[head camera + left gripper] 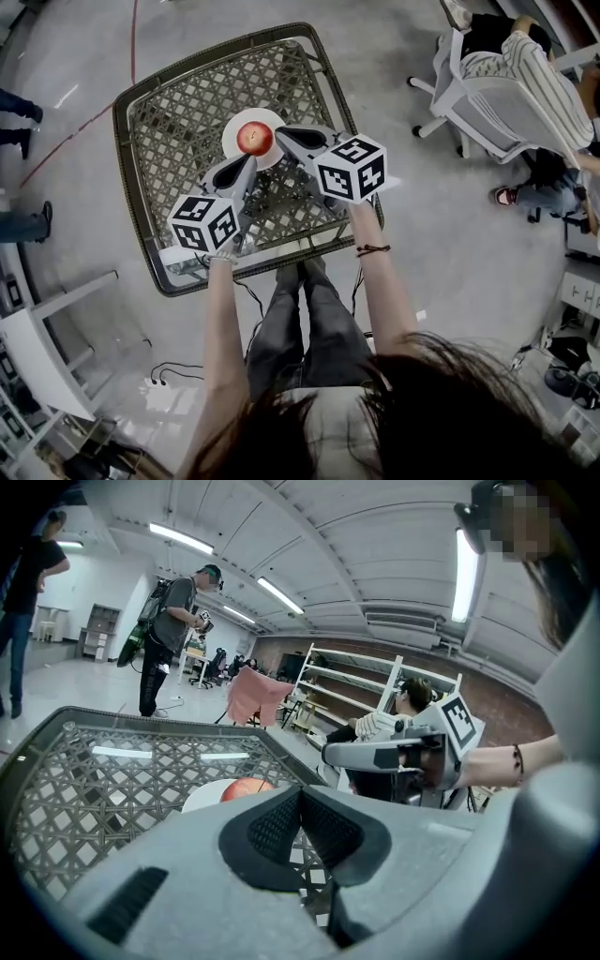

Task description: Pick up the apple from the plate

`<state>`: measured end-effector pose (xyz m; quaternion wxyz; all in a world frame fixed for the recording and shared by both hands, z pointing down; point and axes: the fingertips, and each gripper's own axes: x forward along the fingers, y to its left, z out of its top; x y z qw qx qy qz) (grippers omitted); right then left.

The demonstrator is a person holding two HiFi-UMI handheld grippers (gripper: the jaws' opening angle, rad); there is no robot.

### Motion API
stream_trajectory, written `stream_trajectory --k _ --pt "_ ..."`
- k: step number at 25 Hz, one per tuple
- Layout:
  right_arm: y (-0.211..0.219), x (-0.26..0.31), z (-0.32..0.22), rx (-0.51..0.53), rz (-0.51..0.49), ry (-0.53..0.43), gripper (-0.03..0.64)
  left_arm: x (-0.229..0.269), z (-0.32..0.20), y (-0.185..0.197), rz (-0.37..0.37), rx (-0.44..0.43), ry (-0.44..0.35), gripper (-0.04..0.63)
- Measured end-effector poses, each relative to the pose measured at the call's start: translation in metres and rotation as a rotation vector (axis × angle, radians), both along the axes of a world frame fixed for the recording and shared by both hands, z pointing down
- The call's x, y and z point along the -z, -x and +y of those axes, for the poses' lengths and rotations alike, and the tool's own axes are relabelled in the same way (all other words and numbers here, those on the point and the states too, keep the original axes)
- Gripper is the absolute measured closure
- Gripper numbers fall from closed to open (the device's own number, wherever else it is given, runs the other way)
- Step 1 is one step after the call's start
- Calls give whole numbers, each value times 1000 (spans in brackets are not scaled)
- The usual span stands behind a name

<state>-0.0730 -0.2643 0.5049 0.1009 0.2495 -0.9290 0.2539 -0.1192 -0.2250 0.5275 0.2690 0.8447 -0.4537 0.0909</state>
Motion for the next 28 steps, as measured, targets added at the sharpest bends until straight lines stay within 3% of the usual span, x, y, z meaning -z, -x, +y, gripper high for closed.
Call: stream_trajectory --k 24,28 --pt "-7 -49 -10 18 -5 22 607 -52 -6 14 -107 86 -6 581" --pt "-8 -54 -13 16 -2 22 607 -58 -9 15 -123 91 -7 528"
